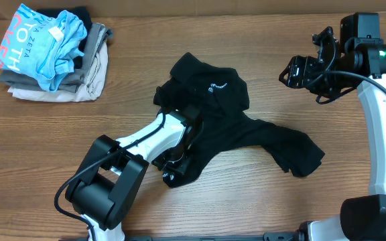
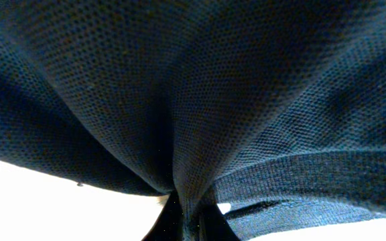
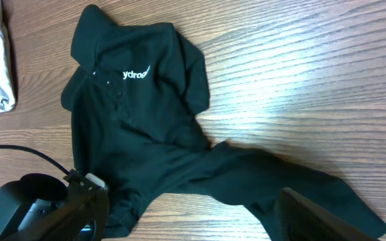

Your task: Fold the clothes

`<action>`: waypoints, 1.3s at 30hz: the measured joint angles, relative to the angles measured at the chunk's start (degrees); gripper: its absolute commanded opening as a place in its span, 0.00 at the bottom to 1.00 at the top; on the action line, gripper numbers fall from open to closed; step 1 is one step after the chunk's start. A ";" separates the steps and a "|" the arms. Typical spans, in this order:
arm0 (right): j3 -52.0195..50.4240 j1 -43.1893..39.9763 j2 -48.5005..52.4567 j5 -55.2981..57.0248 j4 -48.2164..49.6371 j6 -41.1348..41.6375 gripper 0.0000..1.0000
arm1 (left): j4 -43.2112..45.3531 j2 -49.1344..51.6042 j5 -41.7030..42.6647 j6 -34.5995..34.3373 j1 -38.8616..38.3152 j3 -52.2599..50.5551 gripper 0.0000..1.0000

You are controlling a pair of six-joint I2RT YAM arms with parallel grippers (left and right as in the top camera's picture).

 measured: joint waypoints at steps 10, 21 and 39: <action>0.00 0.00 0.00 1.11 0.07 0.04 0.74 | -8.24 2.12 0.37 0.24 0.46 9.33 0.04; 0.00 0.00 0.00 1.31 -0.76 -0.02 0.74 | -17.05 2.14 -6.43 1.46 1.36 34.93 0.04; 0.00 0.00 -0.39 -0.48 -4.96 0.09 0.46 | -19.08 2.32 -6.62 2.45 7.28 57.27 0.04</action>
